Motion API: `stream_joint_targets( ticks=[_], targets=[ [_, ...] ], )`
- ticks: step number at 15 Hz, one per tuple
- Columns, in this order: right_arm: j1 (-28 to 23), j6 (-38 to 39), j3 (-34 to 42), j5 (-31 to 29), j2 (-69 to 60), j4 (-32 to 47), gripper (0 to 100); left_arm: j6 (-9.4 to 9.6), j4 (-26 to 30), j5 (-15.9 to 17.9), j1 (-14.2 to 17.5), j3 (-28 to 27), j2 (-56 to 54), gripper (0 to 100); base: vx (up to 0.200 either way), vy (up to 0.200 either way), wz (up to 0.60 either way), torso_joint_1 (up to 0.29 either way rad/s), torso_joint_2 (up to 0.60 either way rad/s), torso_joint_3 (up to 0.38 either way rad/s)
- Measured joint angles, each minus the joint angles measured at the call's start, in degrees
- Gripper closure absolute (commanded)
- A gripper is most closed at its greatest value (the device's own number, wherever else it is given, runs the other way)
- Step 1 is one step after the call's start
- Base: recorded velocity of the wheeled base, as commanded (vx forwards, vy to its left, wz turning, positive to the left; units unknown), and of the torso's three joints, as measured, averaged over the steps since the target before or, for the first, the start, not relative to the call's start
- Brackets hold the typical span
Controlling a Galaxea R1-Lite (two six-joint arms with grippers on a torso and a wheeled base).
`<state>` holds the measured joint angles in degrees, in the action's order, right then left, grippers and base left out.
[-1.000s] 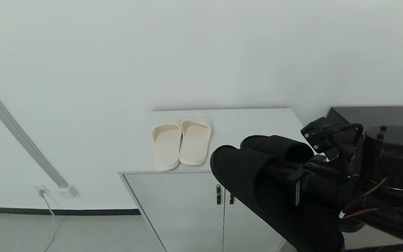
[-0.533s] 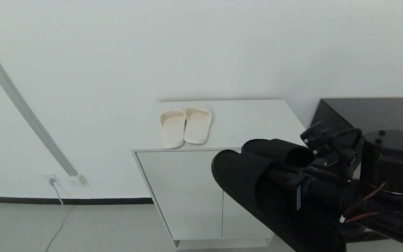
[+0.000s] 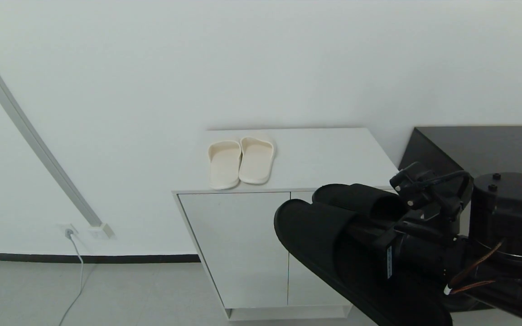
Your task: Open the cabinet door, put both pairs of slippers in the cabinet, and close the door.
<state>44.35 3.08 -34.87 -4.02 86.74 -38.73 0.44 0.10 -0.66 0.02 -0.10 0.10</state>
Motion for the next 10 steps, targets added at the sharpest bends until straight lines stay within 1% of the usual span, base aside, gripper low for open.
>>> stream_joint_targets(
  ticks=[9,10],
  targets=[
    [0.00,-0.02,0.22,0.00,-0.16,0.00,100,0.00,0.00,-0.05,0.00,0.00,0.00,100,0.000,0.000,0.00,0.000,0.00,0.000],
    [0.00,0.00,0.22,-0.02,-0.16,-0.05,100,0.00,-0.02,-0.07,0.00,-0.01,0.00,100,0.000,0.000,0.00,-0.119,0.27,0.144]
  ],
)
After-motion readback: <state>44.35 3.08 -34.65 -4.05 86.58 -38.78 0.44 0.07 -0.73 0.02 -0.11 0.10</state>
